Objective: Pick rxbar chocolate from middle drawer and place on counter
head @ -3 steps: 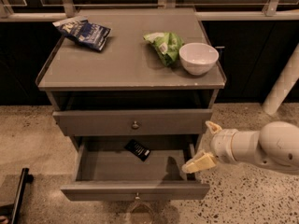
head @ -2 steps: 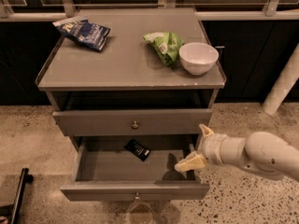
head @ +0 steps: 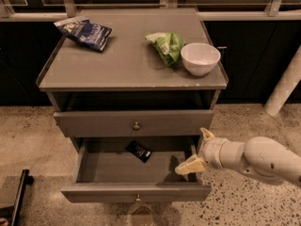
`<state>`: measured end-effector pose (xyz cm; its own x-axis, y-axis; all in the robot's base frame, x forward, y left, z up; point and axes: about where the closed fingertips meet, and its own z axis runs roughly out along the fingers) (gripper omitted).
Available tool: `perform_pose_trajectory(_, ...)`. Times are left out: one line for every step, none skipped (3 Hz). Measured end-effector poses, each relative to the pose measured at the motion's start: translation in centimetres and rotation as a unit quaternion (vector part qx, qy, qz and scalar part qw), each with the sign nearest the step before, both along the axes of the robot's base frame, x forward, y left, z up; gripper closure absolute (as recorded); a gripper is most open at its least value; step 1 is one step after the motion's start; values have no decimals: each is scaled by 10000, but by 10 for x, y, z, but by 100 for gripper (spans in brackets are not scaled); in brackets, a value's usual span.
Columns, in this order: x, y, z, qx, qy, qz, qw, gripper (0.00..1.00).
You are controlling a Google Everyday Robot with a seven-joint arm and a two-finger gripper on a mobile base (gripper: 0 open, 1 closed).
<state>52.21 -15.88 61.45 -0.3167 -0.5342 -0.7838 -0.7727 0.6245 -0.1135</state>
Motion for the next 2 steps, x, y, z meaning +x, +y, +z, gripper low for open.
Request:
perform_pose_trajectory(4, 15, -29, 145, -27, -71, 9999, 0)
perform_pose_trajectory(14, 40, -85, 398, 177, -41, 9990, 0)
